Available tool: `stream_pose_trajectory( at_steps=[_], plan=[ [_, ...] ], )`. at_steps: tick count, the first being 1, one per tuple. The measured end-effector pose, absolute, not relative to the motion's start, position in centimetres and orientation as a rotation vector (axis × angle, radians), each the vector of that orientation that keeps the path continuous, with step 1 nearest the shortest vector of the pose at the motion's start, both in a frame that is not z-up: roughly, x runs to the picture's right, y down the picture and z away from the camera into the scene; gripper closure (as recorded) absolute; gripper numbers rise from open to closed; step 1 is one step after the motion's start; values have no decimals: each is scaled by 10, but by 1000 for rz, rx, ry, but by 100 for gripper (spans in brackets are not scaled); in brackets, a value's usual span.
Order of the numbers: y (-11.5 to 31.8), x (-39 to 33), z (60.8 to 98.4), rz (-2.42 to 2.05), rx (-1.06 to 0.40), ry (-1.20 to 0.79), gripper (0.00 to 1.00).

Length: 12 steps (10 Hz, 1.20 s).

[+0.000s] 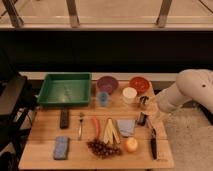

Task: Place eraser in purple bowl

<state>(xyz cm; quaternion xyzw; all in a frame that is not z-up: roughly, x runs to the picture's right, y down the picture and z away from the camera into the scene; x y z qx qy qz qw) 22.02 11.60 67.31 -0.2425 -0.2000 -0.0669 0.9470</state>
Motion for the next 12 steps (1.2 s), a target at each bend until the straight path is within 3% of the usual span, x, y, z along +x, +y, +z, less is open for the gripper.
stream_pose_trajectory(
  at_steps=[5, 12],
  plan=[
    [151, 140, 675, -478, -351, -646, 35],
    [158, 121, 677, -542, -313, -690, 35]
  ],
)
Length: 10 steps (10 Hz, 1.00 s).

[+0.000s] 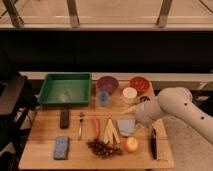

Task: Place eraser in purple bowl

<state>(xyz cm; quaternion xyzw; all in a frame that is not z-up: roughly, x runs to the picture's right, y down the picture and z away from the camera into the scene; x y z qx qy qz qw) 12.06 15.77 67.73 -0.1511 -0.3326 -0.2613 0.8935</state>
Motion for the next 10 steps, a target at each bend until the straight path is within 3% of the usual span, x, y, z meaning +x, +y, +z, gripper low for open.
stream_pose_trajectory(
  at_steps=[10],
  plan=[
    [154, -1, 725, -677, -95, -879, 35]
  ],
)
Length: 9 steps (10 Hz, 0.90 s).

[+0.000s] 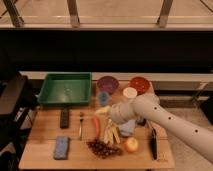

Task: Place eraser in purple bowl

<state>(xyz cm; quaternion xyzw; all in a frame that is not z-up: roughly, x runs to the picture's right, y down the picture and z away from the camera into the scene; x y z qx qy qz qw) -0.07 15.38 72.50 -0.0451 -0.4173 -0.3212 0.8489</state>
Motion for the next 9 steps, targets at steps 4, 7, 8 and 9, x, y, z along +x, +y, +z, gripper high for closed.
stream_pose_trajectory(
  at_steps=[4, 7, 8, 9],
  plan=[
    [154, 0, 725, -678, -96, -878, 35],
    [138, -17, 732, -761, -23, -833, 35],
    [133, -30, 740, -792, 4, -833, 35],
    [127, -38, 749, -813, 25, -833, 35]
  ],
)
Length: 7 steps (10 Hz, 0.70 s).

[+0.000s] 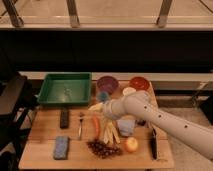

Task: Place eraser in purple bowl

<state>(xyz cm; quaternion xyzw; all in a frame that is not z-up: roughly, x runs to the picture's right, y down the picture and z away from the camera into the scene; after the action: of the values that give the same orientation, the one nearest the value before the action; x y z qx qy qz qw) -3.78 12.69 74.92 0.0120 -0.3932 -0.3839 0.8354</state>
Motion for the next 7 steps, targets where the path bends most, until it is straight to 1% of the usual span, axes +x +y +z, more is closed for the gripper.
stream_pose_trajectory(
  at_steps=[3, 7],
  plan=[
    [115, -65, 764, -886, 55, -847, 35],
    [112, -108, 786, -952, 61, -911, 35]
  ],
)
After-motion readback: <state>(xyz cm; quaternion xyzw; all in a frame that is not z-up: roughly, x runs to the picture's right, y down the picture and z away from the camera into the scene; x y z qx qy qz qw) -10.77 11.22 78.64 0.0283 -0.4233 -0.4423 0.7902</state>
